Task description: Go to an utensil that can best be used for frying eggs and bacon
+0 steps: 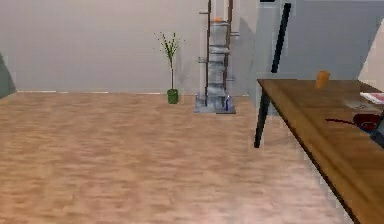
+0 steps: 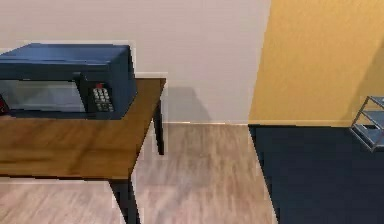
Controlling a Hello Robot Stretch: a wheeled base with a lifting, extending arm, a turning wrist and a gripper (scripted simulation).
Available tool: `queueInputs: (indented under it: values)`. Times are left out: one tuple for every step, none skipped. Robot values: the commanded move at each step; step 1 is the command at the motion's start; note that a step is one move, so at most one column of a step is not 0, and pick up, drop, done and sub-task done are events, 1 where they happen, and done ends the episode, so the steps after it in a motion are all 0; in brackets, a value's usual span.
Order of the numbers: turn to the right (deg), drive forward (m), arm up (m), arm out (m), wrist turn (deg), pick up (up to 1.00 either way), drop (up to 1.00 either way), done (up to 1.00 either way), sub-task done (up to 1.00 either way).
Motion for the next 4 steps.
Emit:
queueInputs:
  values:
    - [0.0, 0.40, 0.00, 0.00, 0.0, 0.00, 0.00, 0.00, 0.00]
    - [45.0, 0.00, 0.00, 0.00, 0.0, 0.00, 0.00, 0.00, 0.00]
    - [12.0, 0.00, 0.00, 0.00, 0.0, 0.00, 0.00, 0.00, 0.00]
    - [0.0, 1.00, 0.00, 0.00, 0.0, 0.00, 0.00, 0.00, 0.00]
